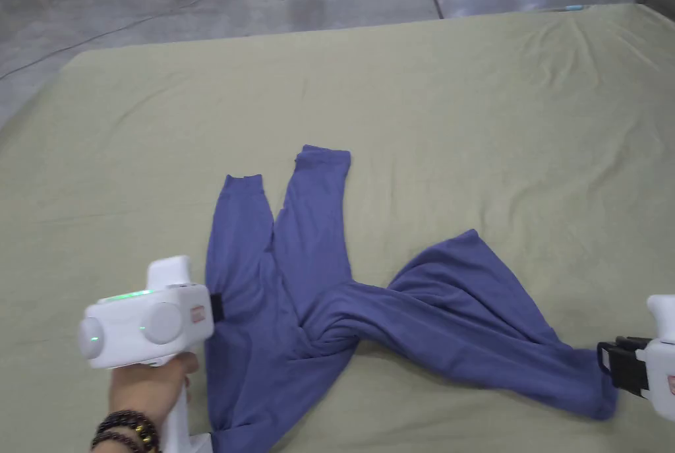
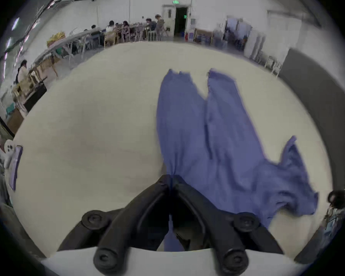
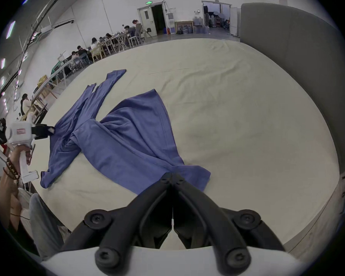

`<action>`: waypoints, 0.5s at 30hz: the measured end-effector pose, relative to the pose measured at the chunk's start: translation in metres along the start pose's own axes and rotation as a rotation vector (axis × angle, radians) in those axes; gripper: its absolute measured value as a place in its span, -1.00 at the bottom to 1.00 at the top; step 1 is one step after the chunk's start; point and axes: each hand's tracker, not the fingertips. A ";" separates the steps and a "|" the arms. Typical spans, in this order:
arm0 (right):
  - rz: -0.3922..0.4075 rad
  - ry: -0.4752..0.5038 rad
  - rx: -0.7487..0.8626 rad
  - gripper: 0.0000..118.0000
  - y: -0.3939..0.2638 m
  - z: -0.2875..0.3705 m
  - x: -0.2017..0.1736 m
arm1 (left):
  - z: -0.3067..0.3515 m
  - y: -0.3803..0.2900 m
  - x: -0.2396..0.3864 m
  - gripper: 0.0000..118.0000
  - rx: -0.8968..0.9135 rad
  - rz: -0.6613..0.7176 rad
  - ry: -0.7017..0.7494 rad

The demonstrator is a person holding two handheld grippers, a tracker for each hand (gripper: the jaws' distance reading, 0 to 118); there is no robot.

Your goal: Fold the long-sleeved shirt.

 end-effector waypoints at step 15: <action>-0.022 -0.047 -0.139 -0.47 -0.004 -0.071 0.008 | 0.095 0.011 0.014 -1.00 0.197 0.011 -0.088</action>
